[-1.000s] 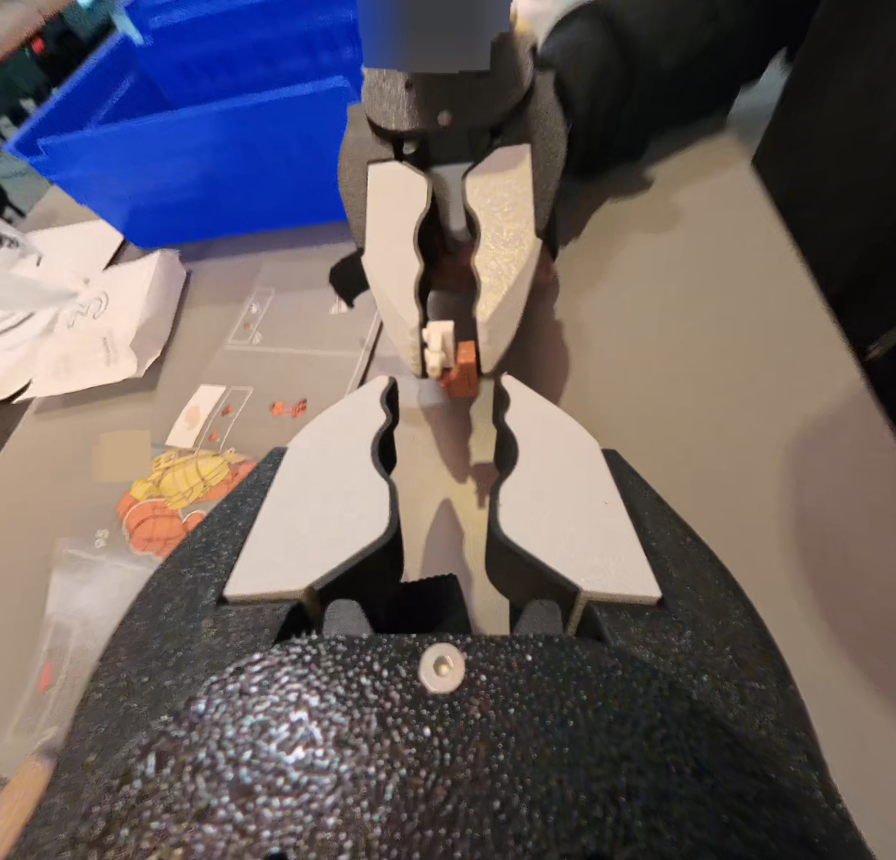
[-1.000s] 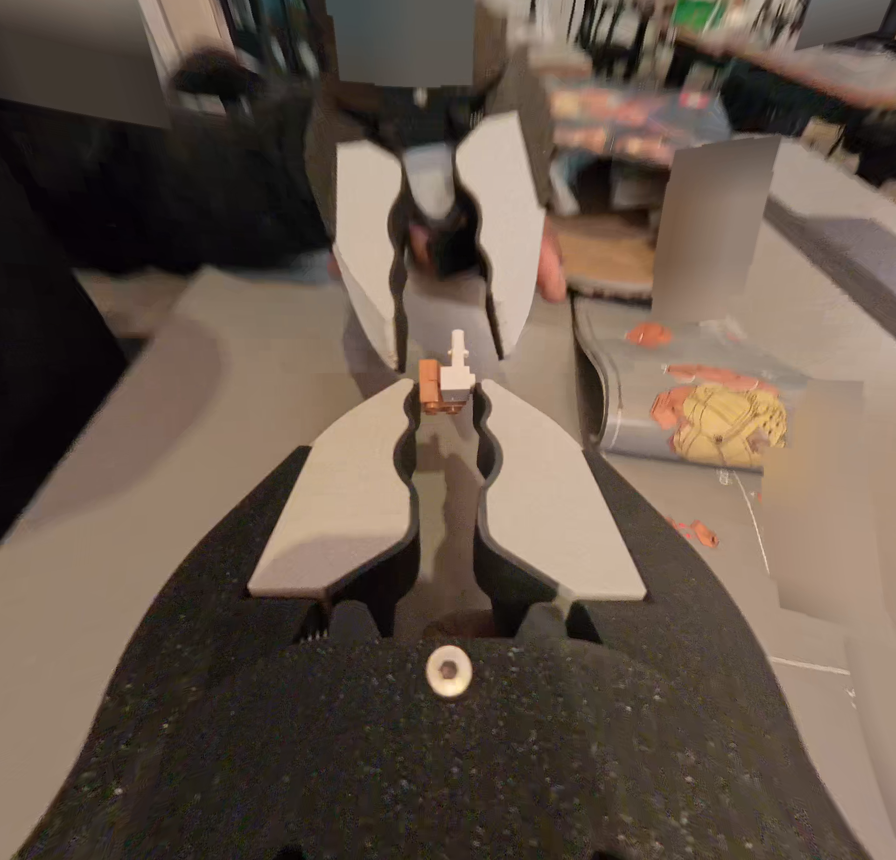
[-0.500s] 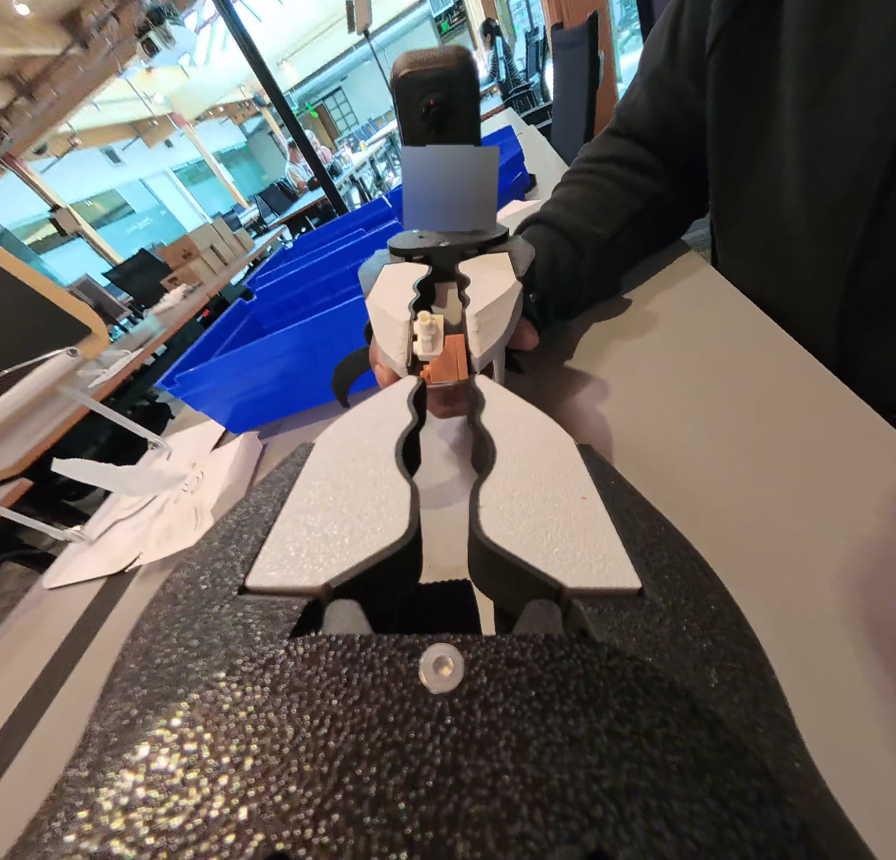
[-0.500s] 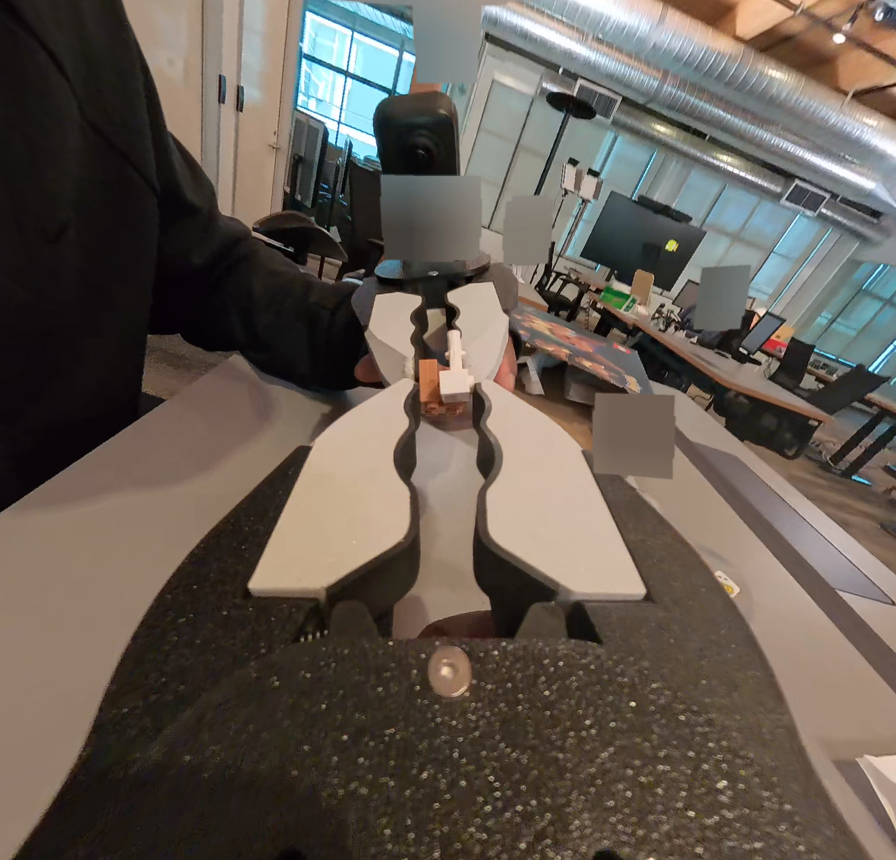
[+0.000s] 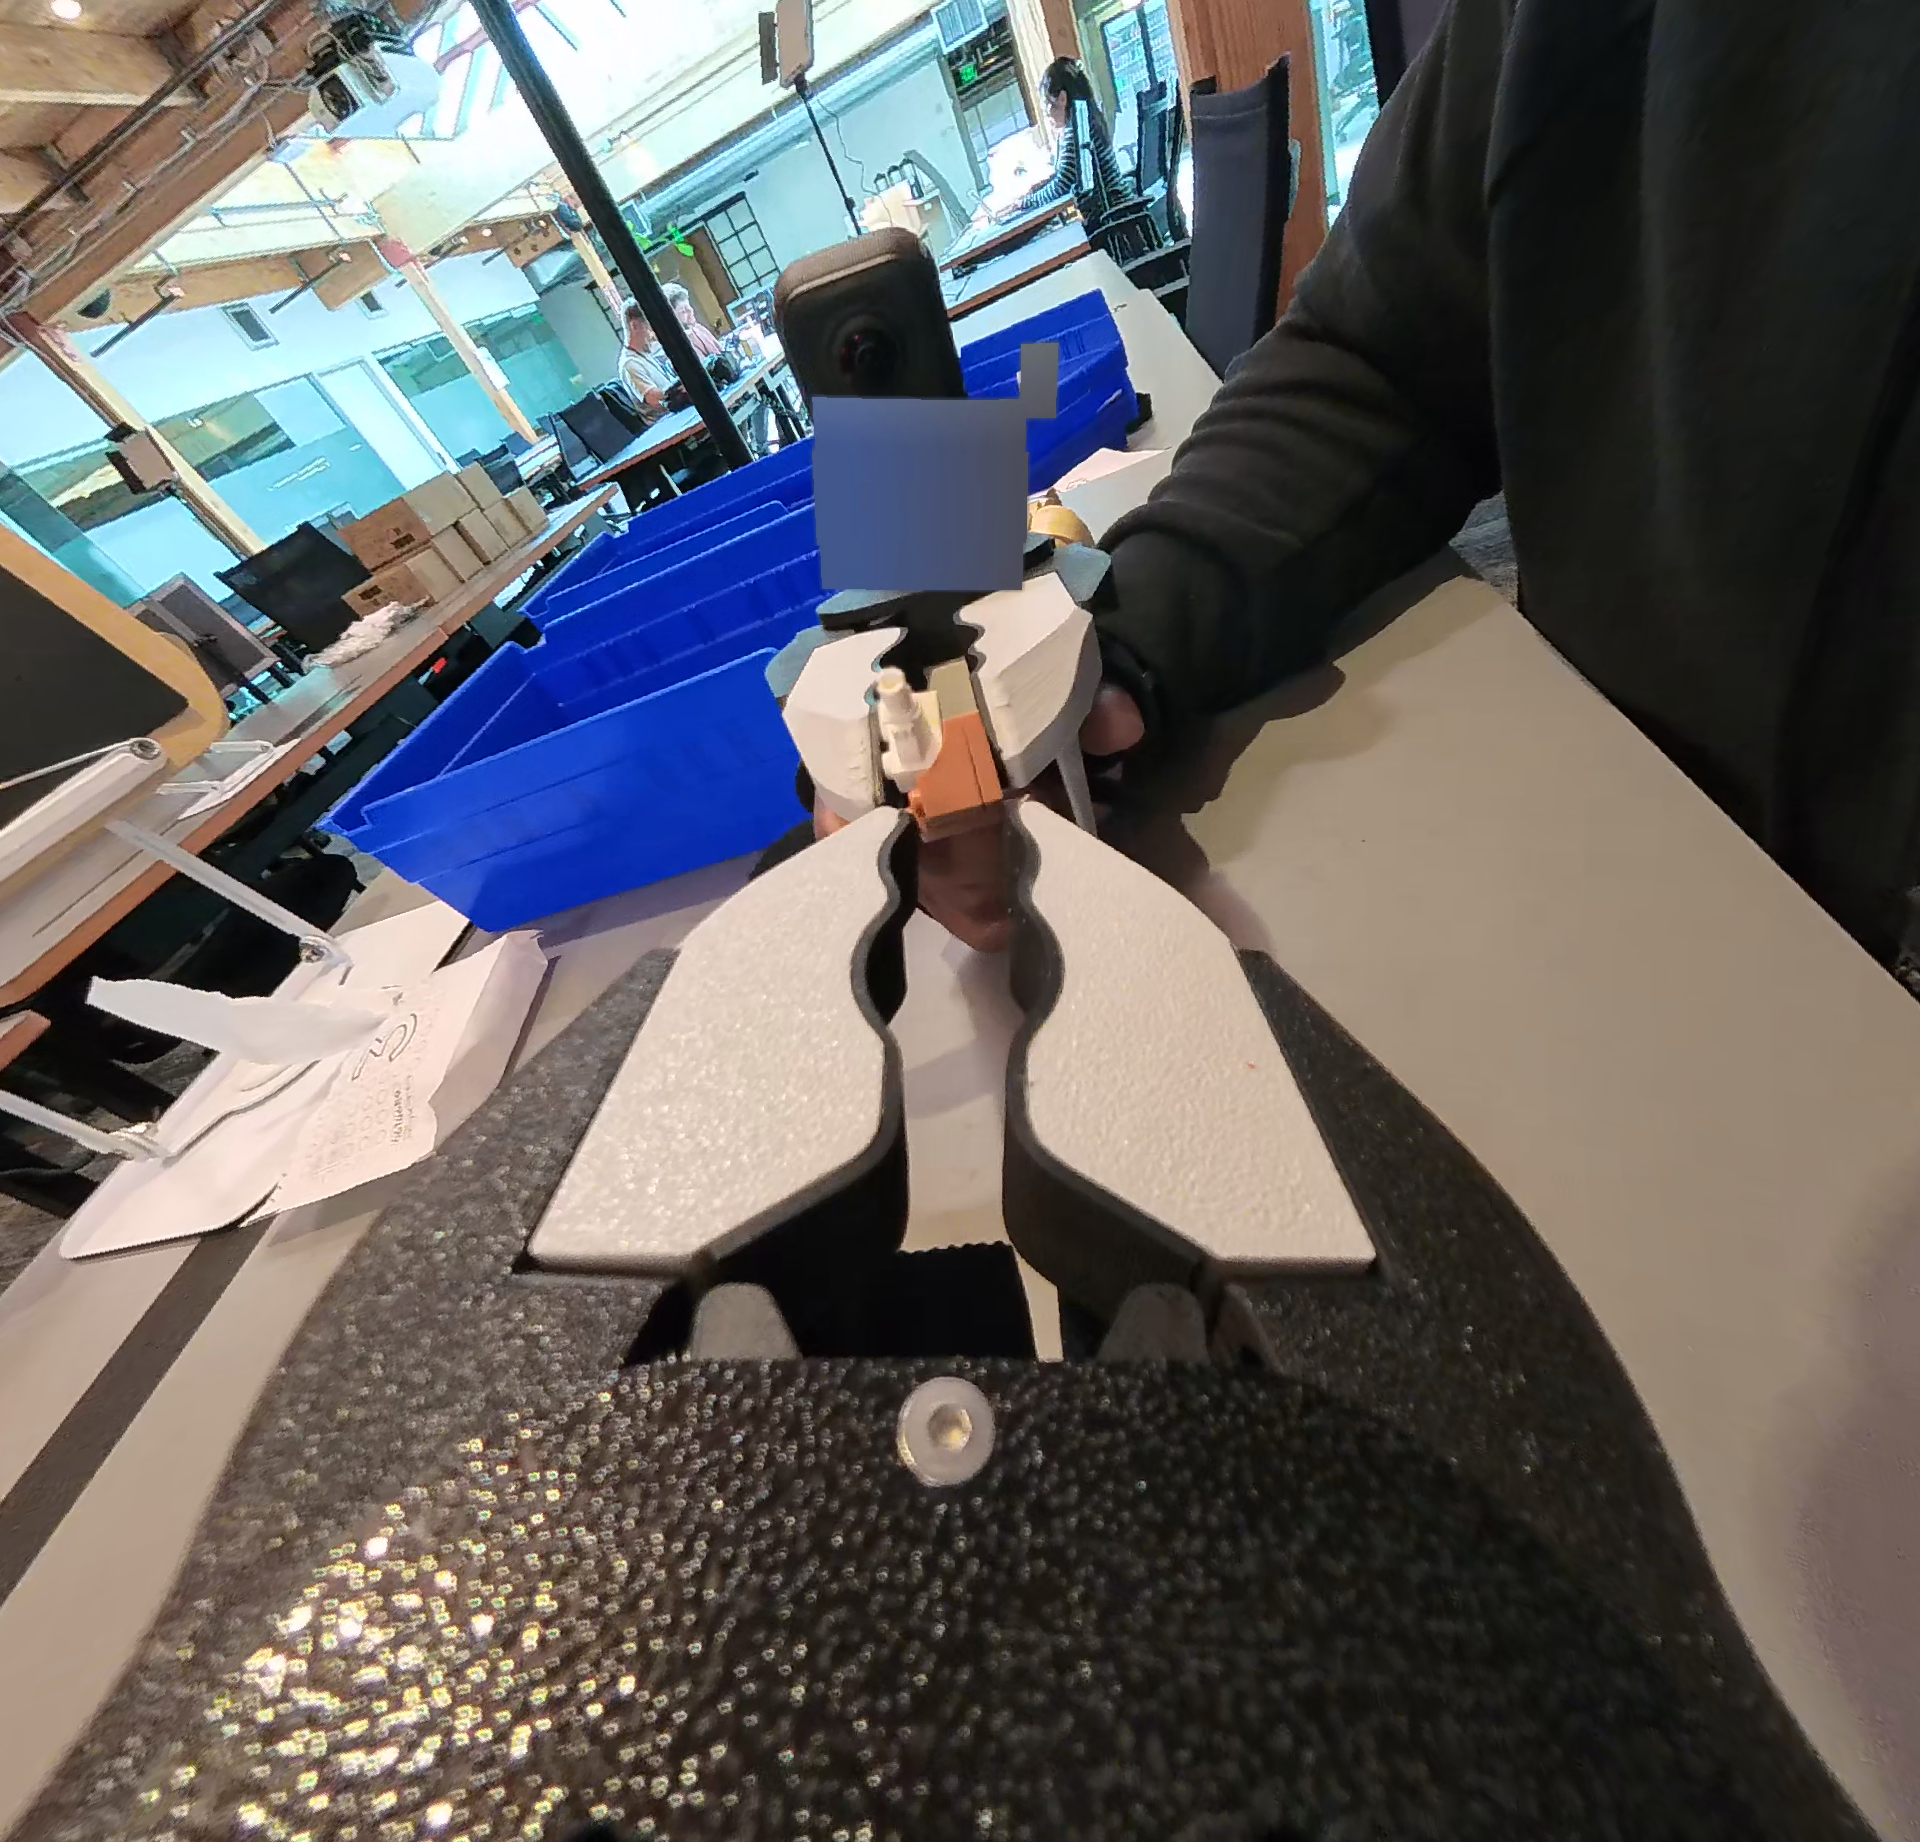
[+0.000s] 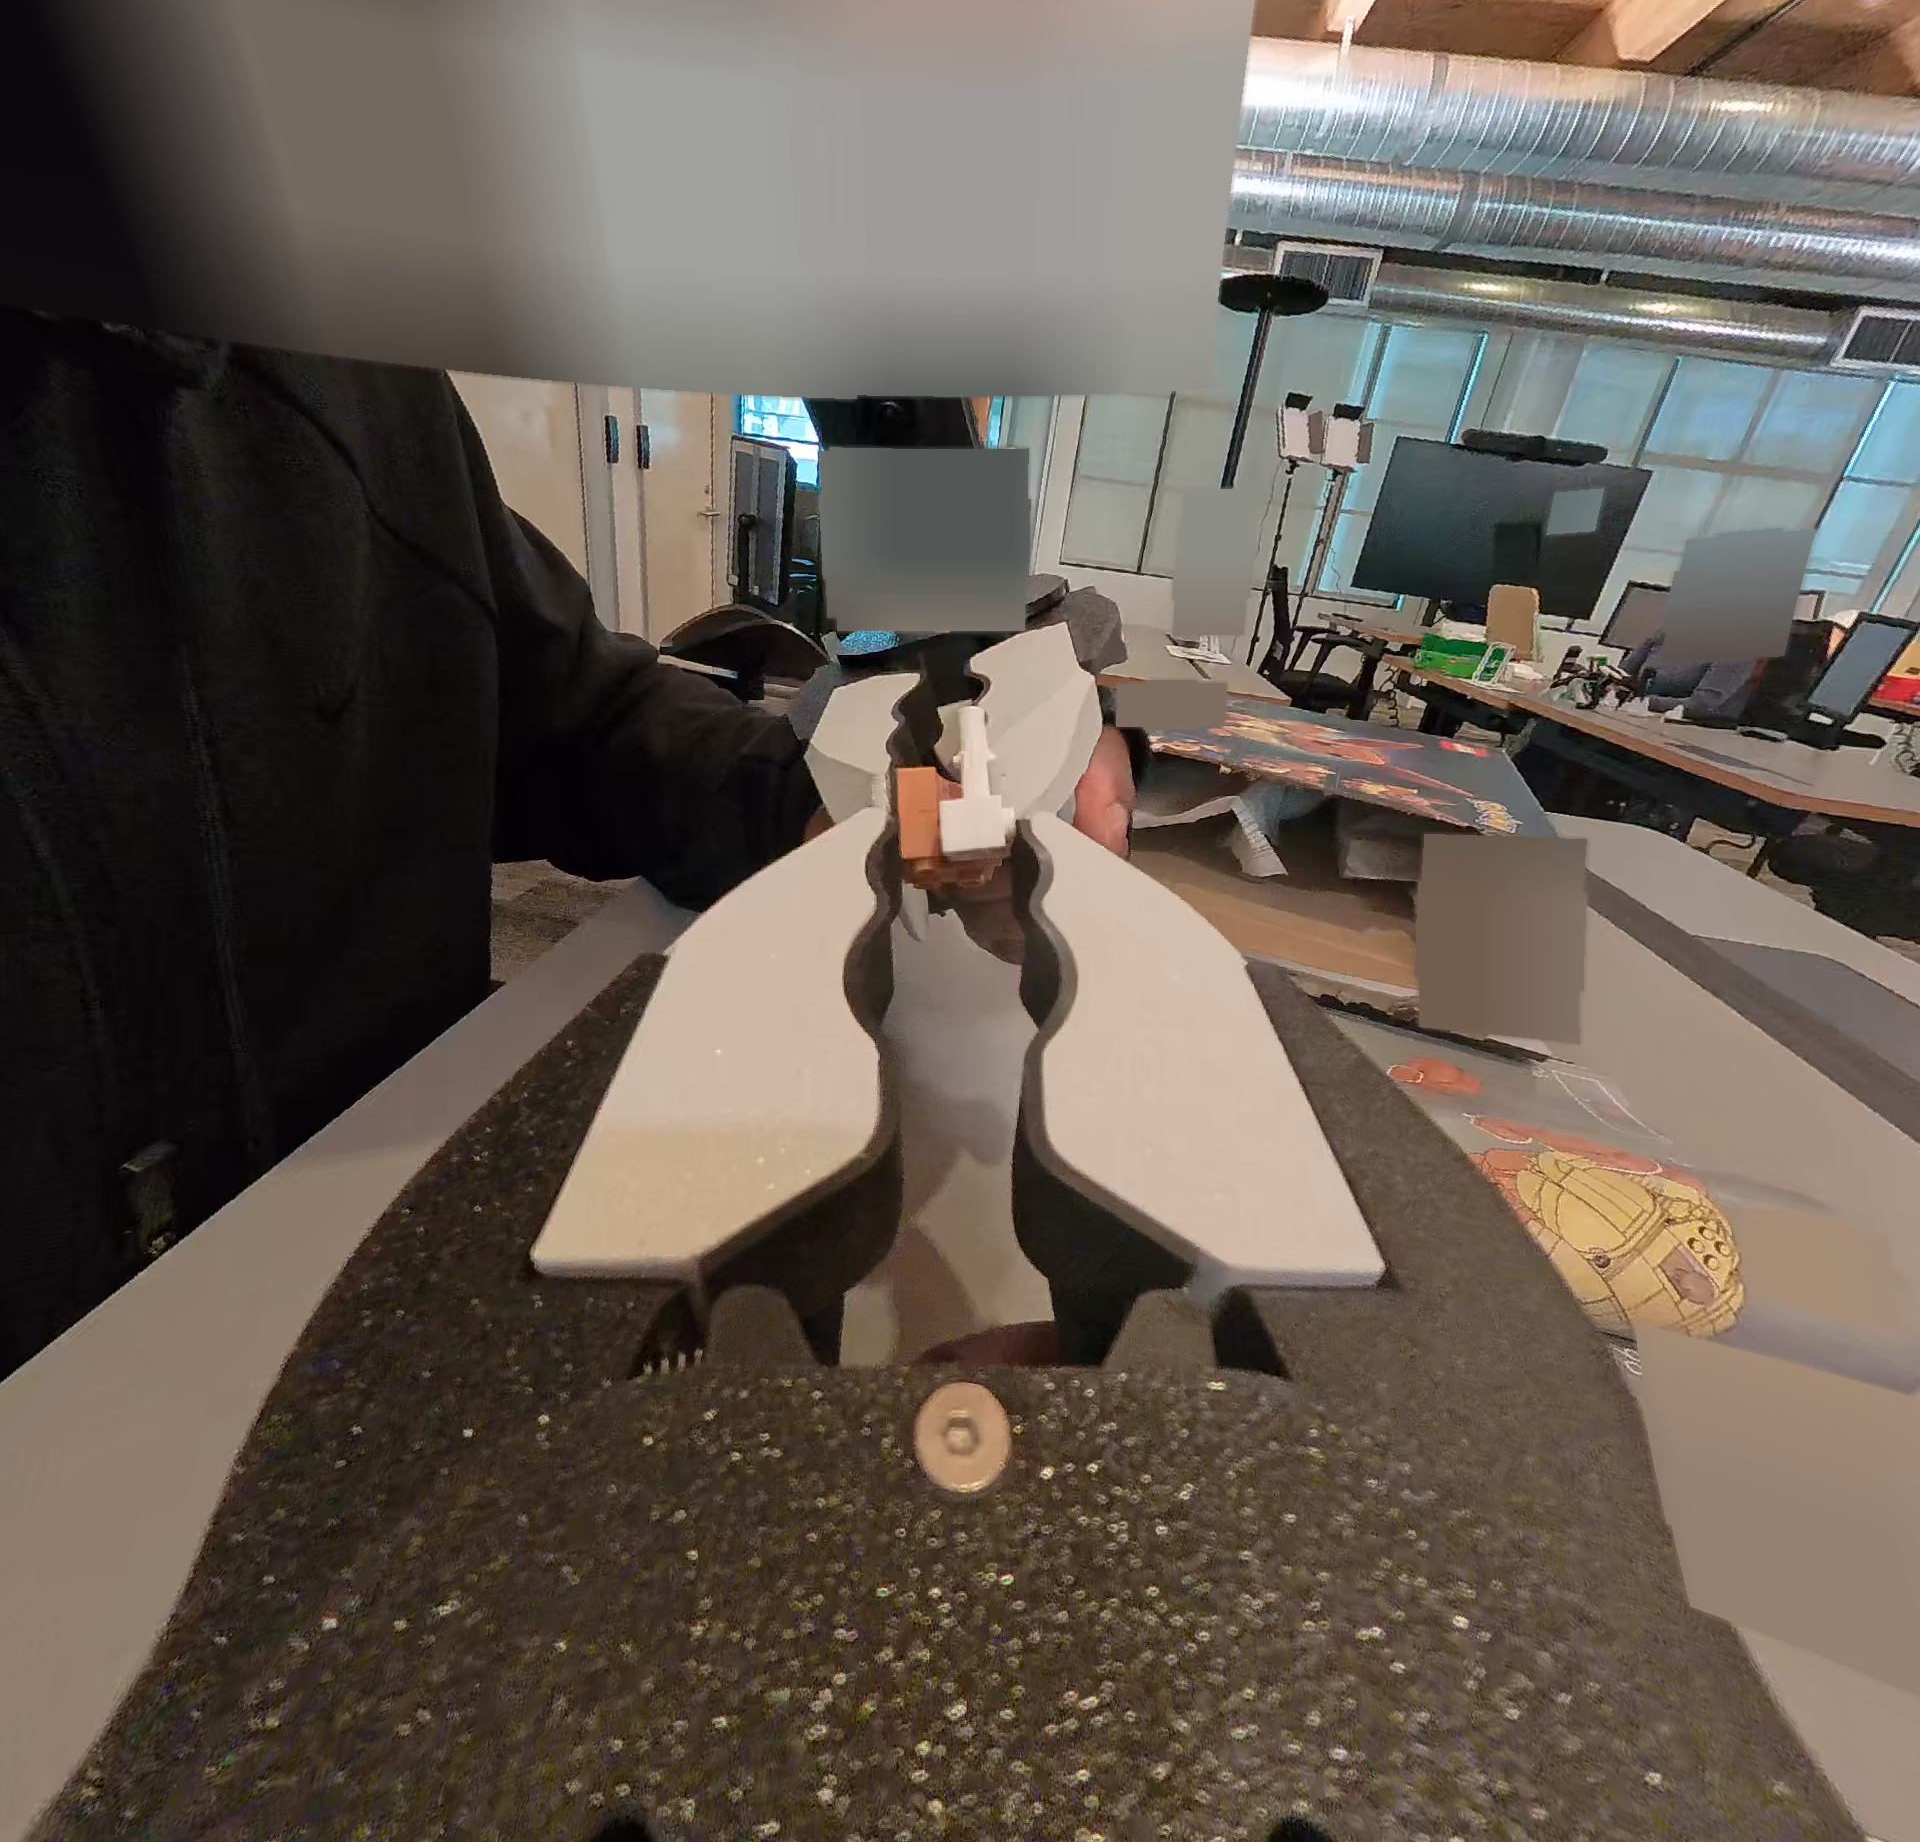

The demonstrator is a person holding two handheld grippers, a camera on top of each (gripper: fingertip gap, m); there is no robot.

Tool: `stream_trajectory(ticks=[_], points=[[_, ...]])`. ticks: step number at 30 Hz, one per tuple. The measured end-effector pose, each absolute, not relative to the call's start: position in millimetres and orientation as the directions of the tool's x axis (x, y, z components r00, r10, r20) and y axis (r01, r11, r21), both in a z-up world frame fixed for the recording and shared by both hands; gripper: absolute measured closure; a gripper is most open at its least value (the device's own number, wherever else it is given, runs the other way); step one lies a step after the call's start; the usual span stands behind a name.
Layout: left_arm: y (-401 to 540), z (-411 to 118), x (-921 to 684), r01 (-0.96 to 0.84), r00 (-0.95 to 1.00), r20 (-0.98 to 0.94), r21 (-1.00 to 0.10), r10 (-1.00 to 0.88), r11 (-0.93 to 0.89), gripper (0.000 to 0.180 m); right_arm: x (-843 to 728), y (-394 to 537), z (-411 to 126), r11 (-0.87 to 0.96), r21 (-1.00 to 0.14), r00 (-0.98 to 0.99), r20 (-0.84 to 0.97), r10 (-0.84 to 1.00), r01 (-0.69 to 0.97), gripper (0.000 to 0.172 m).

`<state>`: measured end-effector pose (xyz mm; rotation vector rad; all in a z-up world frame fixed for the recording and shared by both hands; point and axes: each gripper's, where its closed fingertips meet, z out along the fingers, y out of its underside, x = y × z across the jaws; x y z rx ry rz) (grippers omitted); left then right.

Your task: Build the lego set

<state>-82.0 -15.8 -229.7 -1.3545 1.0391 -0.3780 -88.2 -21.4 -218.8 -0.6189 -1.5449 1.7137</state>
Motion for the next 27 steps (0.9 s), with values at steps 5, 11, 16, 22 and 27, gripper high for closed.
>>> stream_trajectory(ticks=[5,11,16,22,27], points=[[-15,-231,-83,-0.333,0.532,-0.39,-0.913,-0.751,0.238,0.166,-89,-21,-220,0.001,-0.983,-0.612,0.116,0.782,-0.185,0.153],[-15,-233,-85,-0.371,0.521,-0.428,-0.893,-0.738,0.256,0.166,-90,-21,-222,0.049,-0.981,-0.596,0.154,0.788,-0.189,0.153],[-13,-228,-89,-0.377,0.543,-0.45,-0.885,-0.709,0.273,0.165,-95,-15,-222,0.252,-0.938,-0.462,0.338,0.82,-0.239,0.153],[-10,-225,-91,-0.306,0.578,-0.352,-0.93,-0.737,0.204,0.16,-99,-9,-224,0.48,-0.836,-0.286,0.544,0.789,-0.267,0.153],[-5,-235,-90,-0.24,0.593,-0.16,-0.971,-0.79,0.016,0.153,-99,-5,-223,0.59,-0.76,-0.198,0.645,0.738,-0.274,0.153]])
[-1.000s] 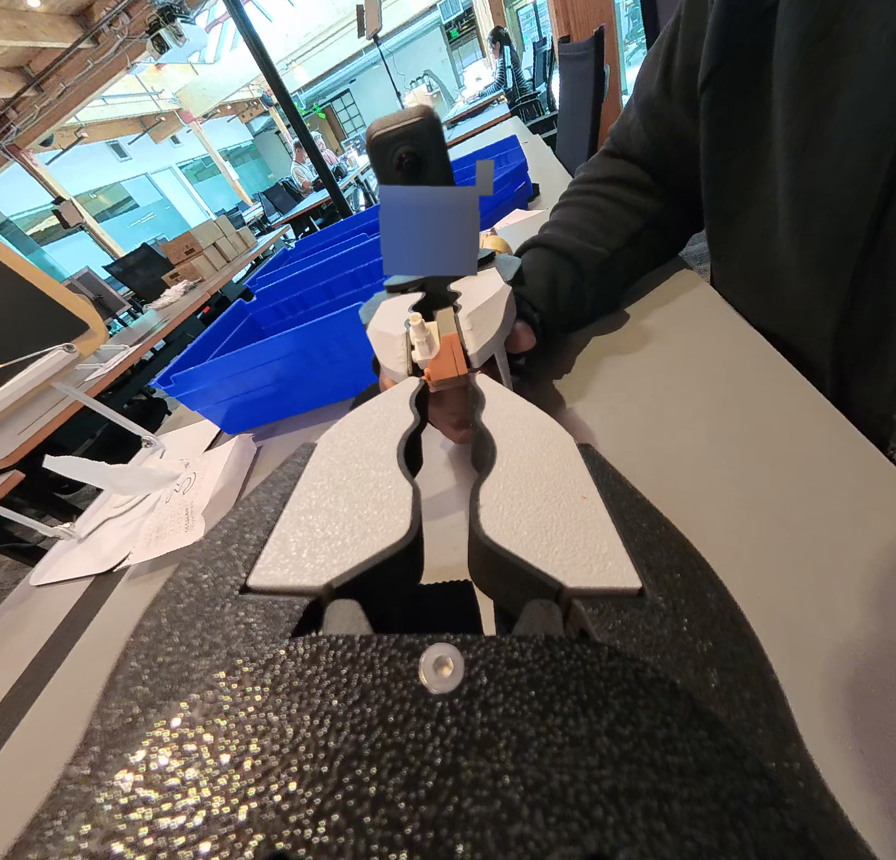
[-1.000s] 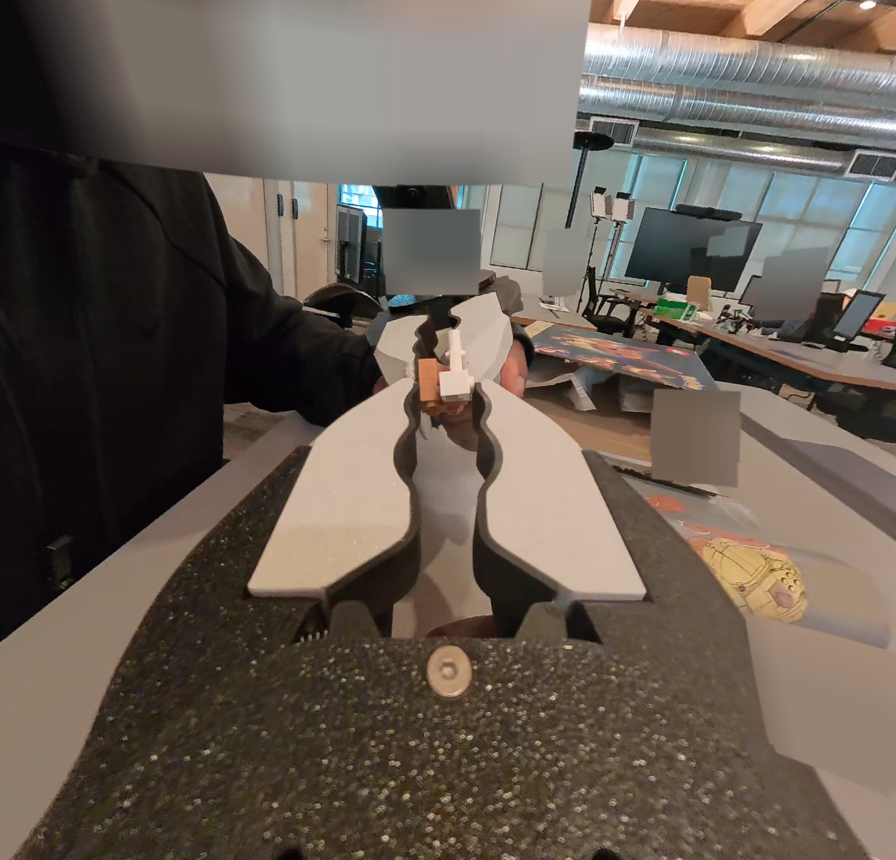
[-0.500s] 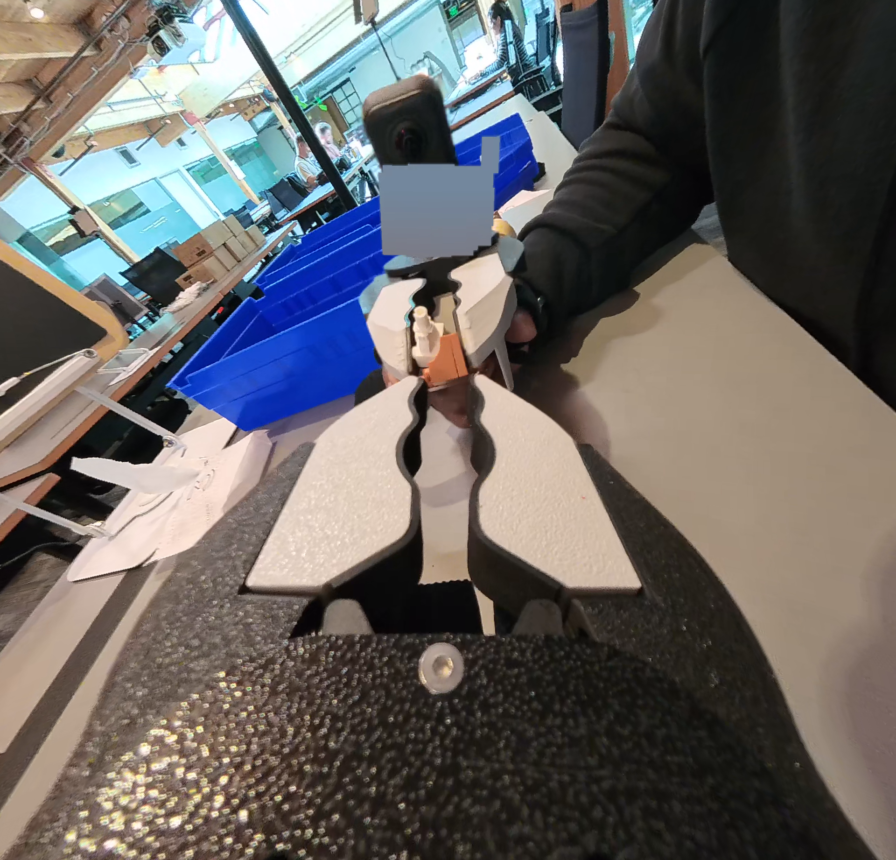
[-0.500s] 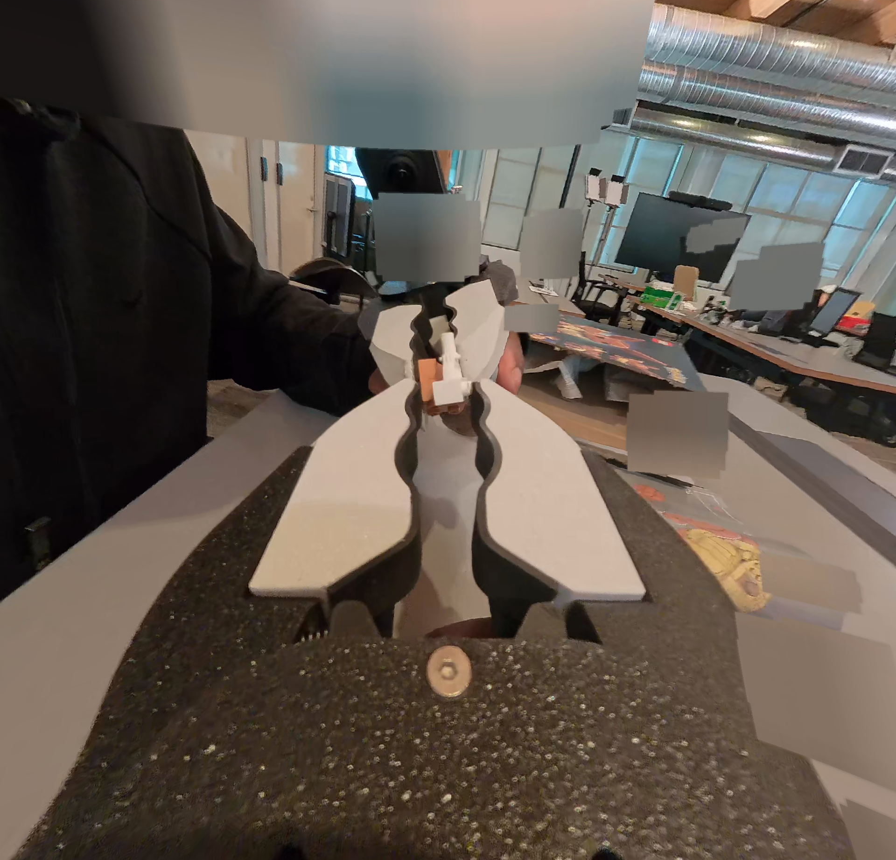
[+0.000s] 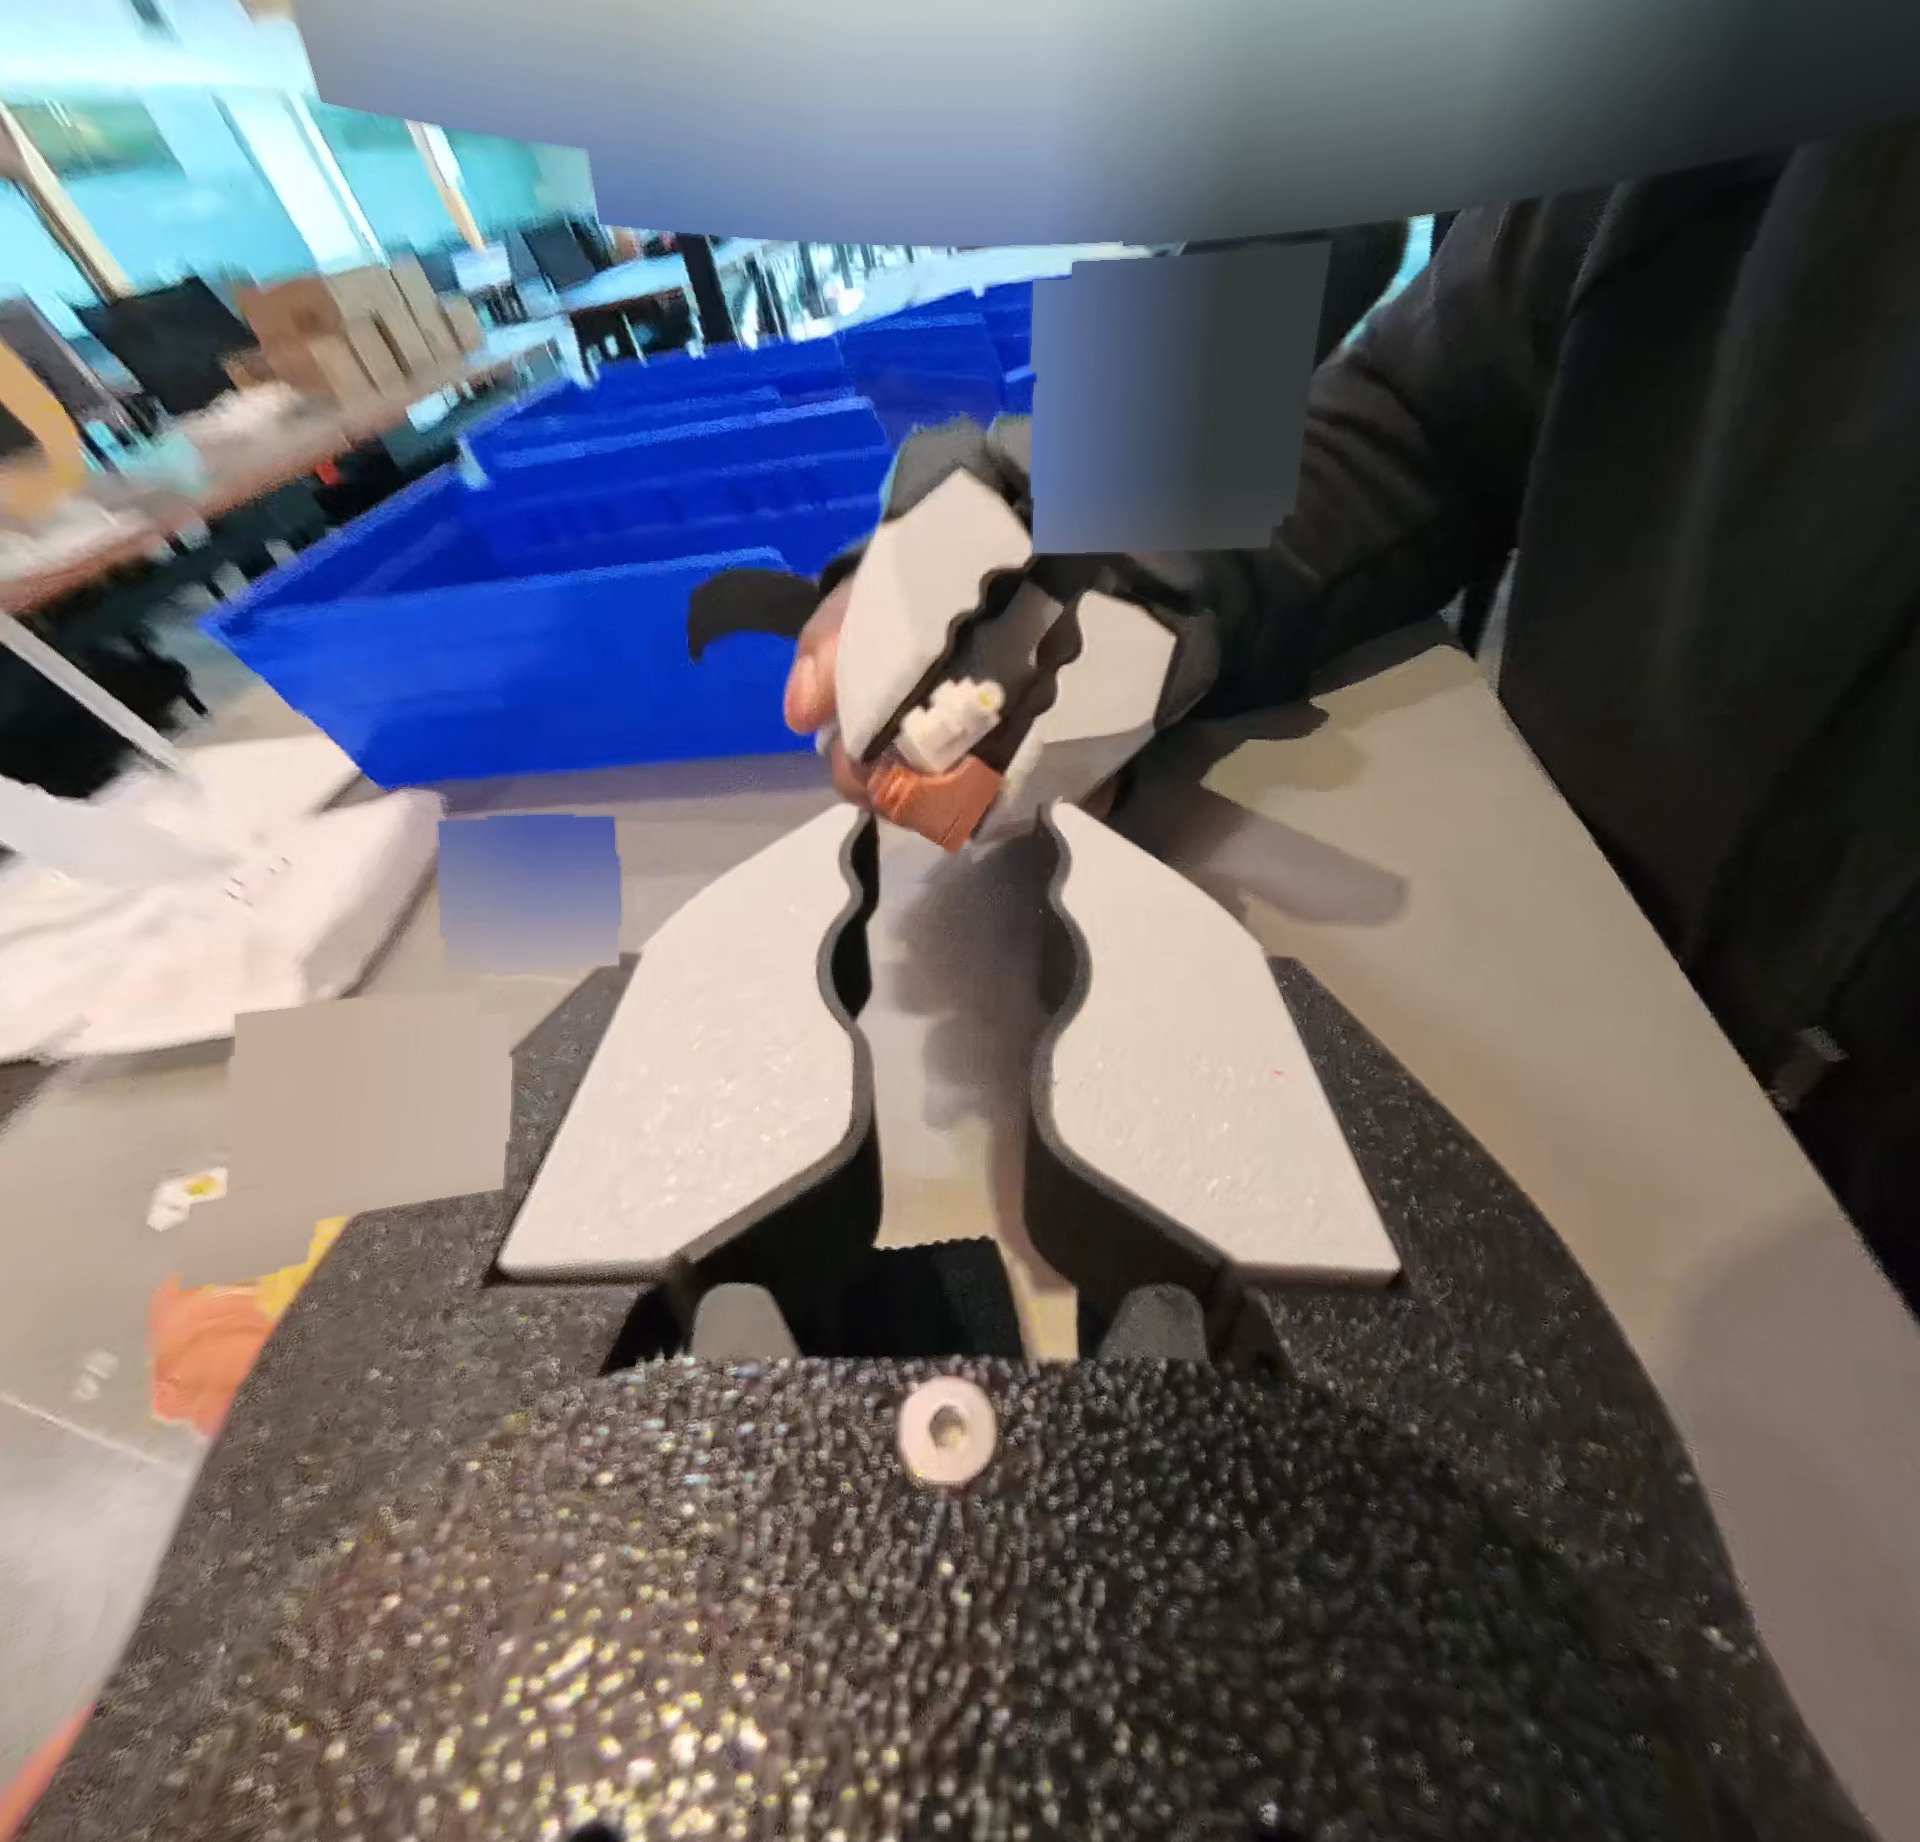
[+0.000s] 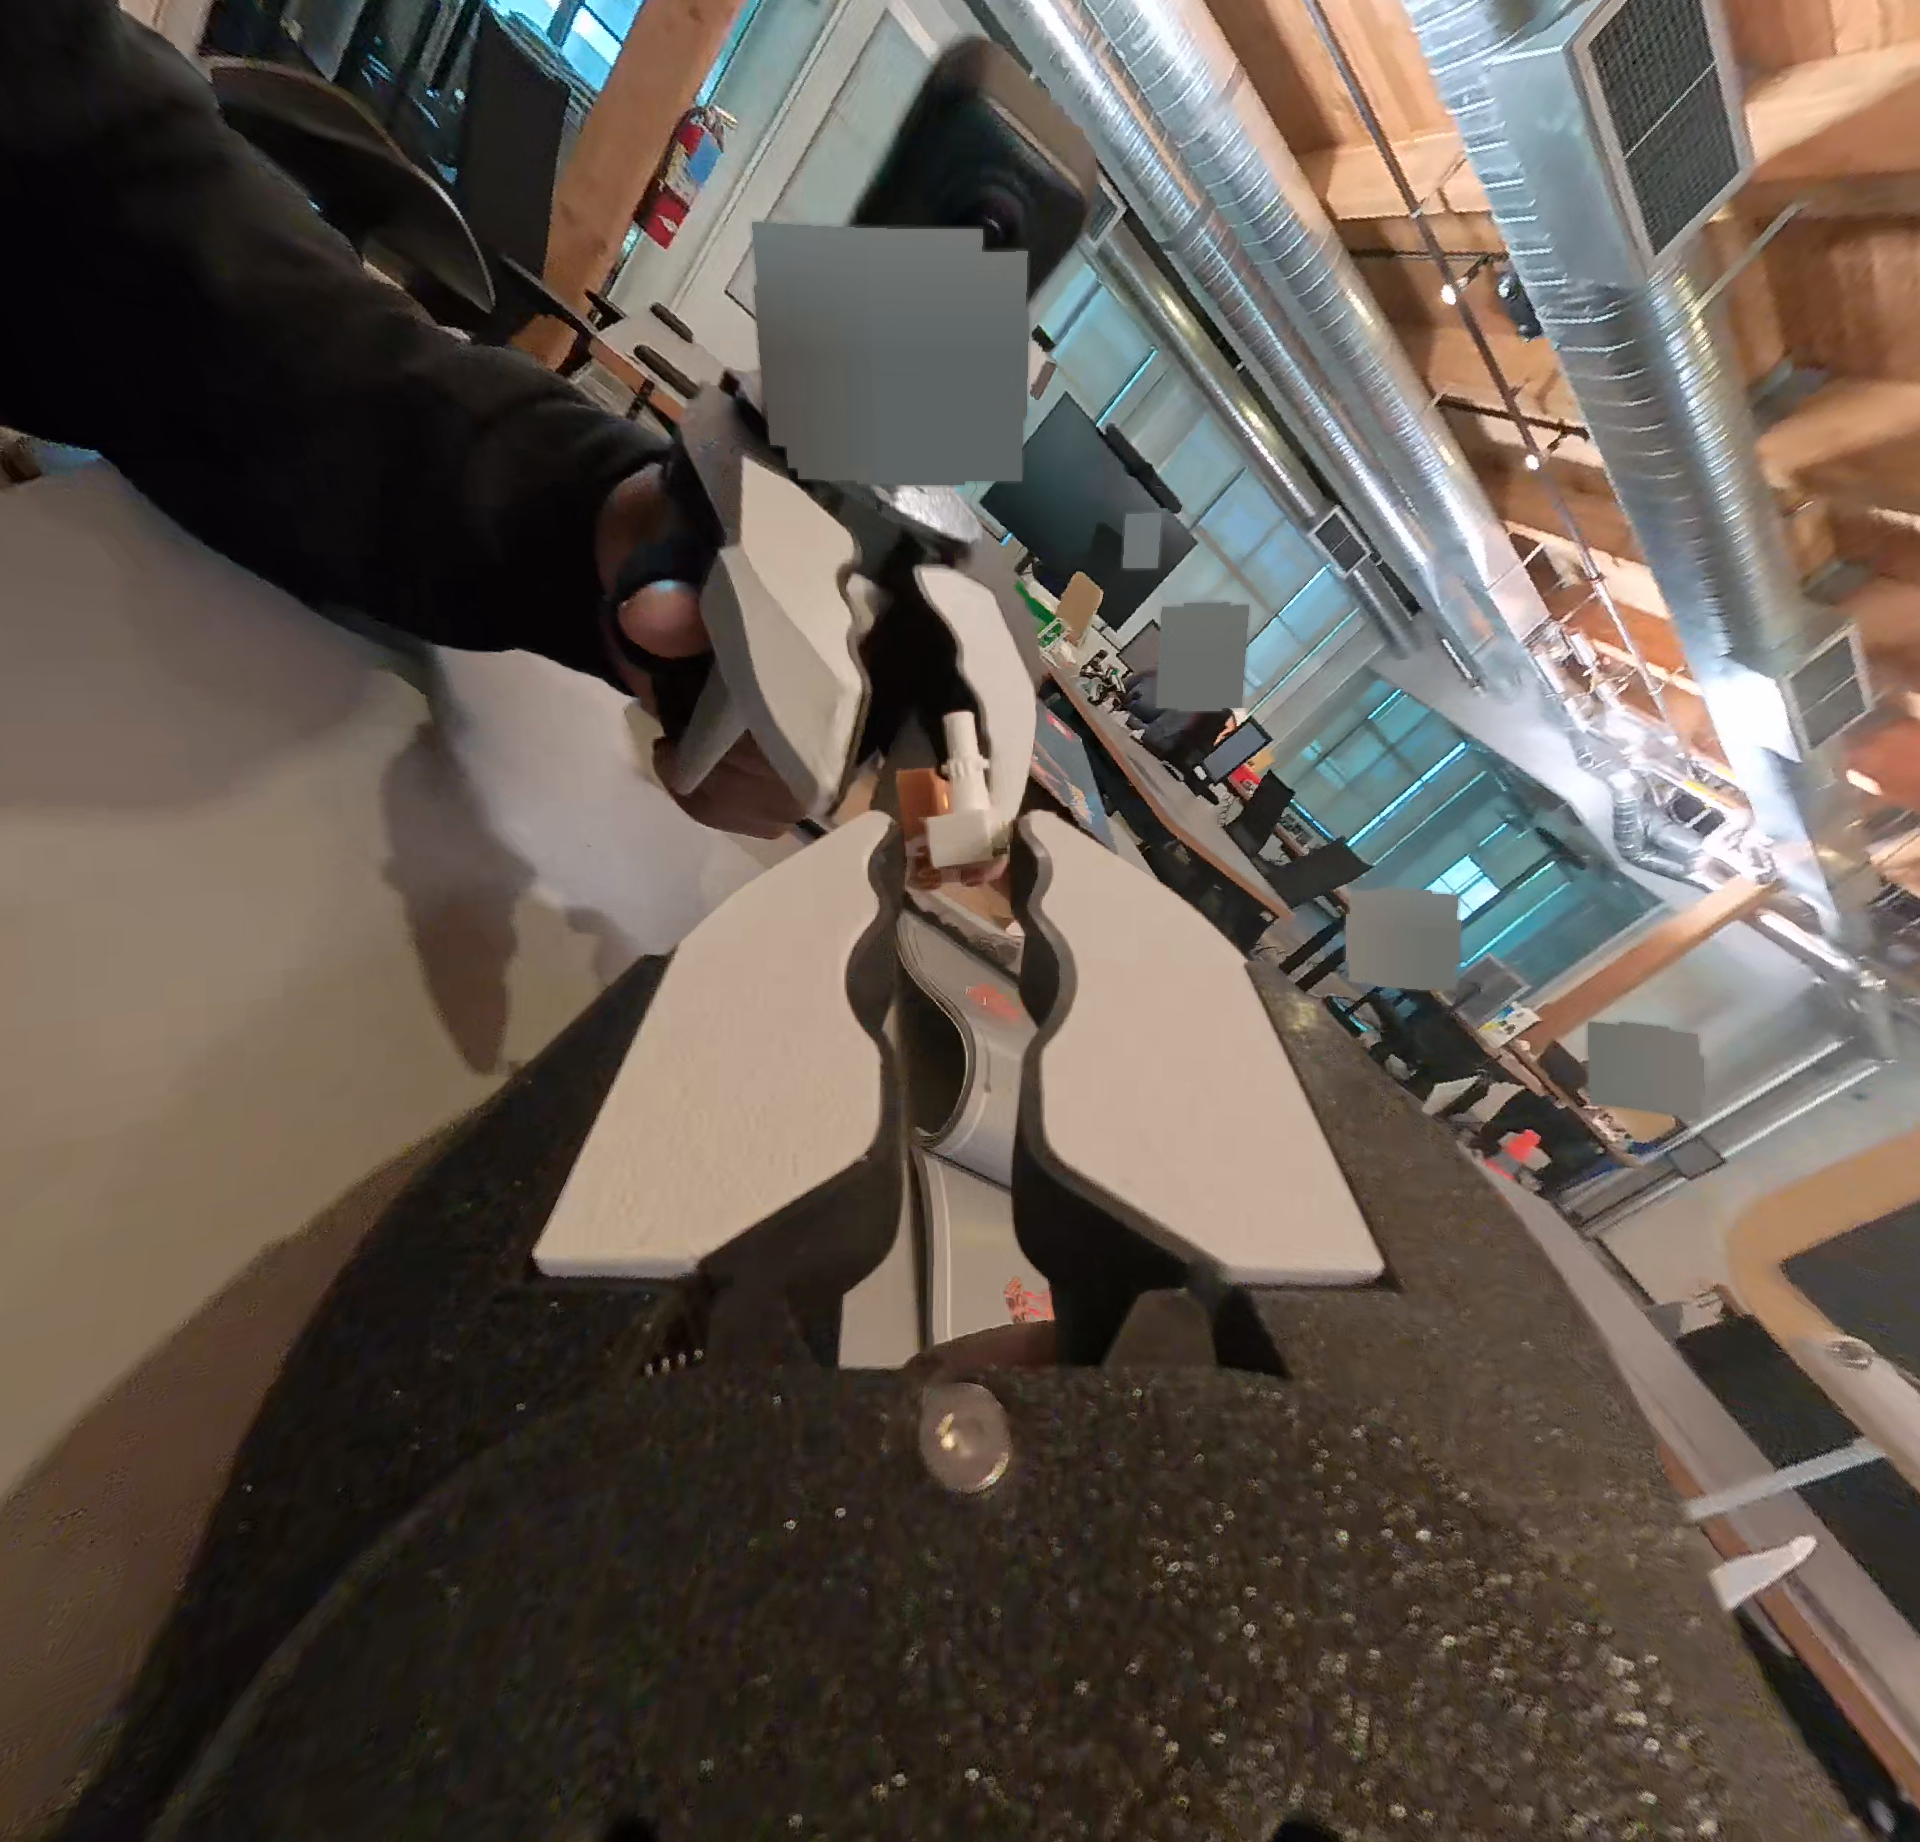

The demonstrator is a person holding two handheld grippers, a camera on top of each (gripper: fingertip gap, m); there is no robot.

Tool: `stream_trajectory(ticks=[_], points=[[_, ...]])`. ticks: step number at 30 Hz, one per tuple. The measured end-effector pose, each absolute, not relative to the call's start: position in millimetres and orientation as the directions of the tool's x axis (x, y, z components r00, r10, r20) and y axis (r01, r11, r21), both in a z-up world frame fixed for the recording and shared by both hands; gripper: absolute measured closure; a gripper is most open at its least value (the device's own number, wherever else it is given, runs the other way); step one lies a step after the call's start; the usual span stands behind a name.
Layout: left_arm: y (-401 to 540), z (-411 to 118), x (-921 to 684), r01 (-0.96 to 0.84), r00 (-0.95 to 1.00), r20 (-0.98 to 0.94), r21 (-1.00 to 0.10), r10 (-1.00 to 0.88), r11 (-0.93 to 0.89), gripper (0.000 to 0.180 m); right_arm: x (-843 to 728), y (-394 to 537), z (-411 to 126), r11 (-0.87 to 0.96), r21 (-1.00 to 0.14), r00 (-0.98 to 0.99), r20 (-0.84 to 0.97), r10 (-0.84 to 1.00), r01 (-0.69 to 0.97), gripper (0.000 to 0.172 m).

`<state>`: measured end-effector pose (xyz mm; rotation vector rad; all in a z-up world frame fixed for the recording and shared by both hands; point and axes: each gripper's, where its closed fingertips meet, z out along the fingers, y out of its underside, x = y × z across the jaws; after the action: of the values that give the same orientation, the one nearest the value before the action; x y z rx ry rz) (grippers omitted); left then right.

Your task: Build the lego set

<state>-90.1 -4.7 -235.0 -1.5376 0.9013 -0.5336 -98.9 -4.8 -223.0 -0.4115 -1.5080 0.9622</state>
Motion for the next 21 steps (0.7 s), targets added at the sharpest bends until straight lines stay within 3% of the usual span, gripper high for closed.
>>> stream_trajectory(ticks=[8,21], points=[[-2,-240,-84,-0.062,0.565,0.096,-0.985,-0.819,-0.159,0.155,-98,-7,-230,0.657,-0.699,-0.18,0.711,0.679,-0.282,0.153],[4,-243,-88,-0.194,0.639,-0.062,-0.978,-0.767,-0.082,0.157,-100,0,-234,0.723,-0.642,-0.118,0.763,0.635,-0.255,0.152]])
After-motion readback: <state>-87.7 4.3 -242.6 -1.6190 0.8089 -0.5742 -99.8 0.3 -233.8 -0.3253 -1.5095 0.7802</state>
